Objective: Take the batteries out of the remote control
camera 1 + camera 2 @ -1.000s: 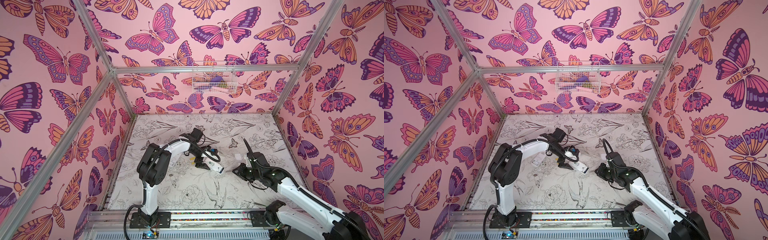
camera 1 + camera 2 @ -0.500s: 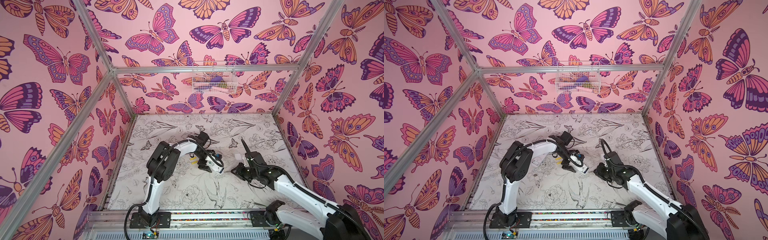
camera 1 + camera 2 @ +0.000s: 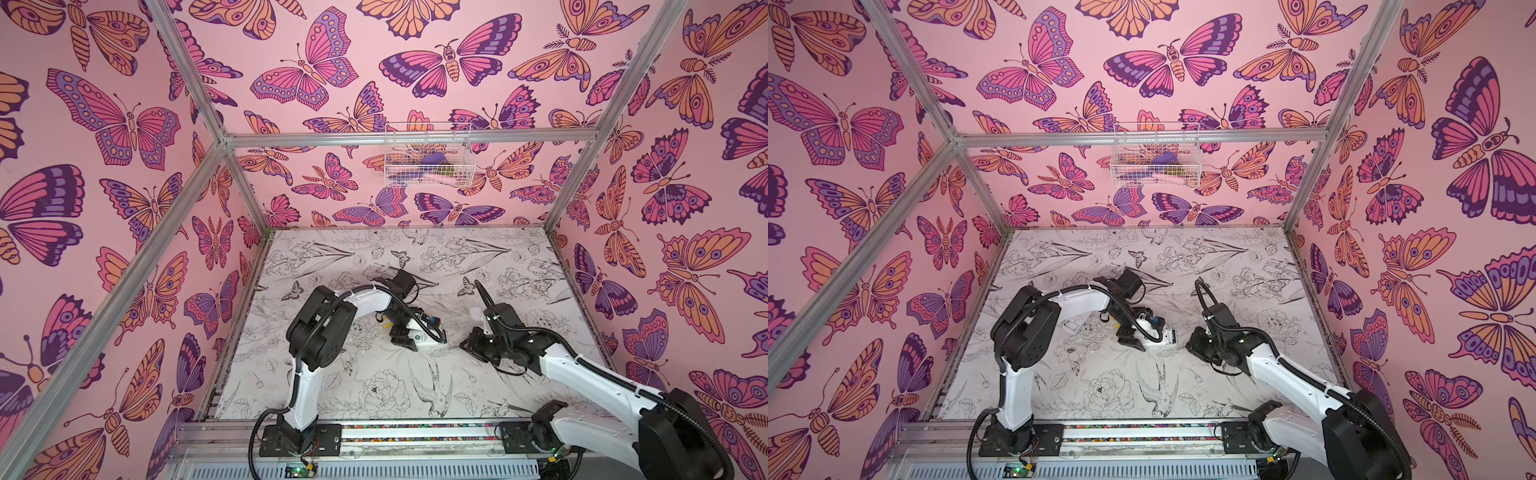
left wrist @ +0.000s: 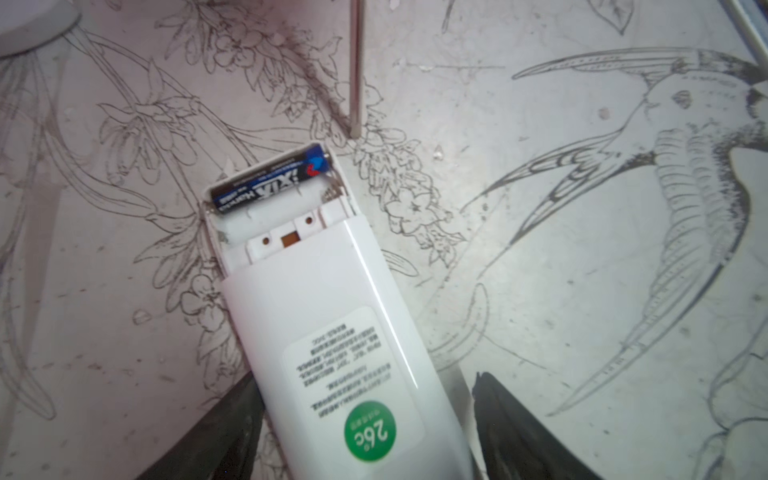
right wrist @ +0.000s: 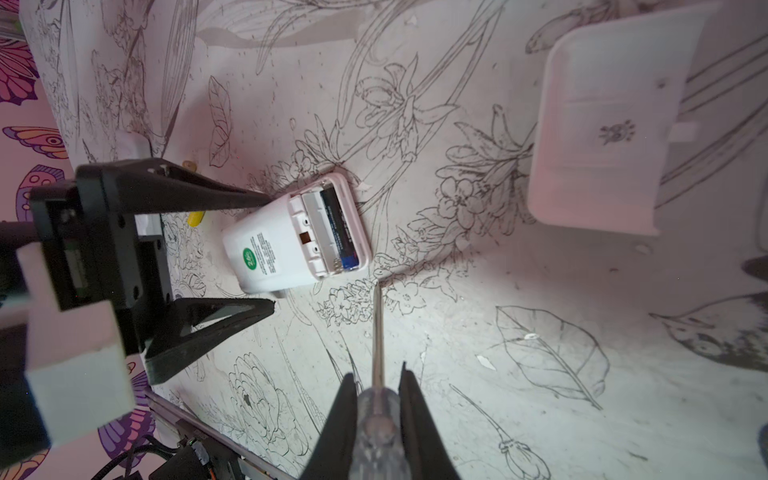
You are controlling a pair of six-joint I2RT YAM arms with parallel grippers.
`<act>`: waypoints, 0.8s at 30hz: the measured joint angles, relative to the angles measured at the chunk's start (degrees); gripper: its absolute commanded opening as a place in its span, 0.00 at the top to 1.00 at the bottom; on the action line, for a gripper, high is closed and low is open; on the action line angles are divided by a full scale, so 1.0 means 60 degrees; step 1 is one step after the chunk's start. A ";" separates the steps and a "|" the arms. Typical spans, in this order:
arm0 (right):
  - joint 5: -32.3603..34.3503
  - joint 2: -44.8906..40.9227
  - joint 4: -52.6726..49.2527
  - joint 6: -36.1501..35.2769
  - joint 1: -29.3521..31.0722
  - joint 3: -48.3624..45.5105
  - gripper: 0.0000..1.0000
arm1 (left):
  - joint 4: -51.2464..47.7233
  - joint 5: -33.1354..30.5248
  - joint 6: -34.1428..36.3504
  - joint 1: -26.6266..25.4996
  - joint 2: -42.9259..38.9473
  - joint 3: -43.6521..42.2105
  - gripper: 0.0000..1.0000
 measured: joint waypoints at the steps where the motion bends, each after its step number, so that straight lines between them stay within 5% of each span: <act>1: 0.0004 0.0062 0.0062 0.0000 0.0011 0.0022 1.00 | -0.0058 0.0004 -0.0069 -0.0011 -0.0106 -0.0095 0.20; 12: 0.0051 0.2047 0.0896 -0.0117 0.0011 0.1275 1.00 | -0.0958 0.0645 -0.0867 -0.0029 -0.1293 -0.0878 0.18; 24: -0.1290 0.5348 0.1934 -0.0692 0.0780 0.3807 1.00 | -0.1596 -0.0801 0.0178 0.0667 -0.2473 -0.0692 0.10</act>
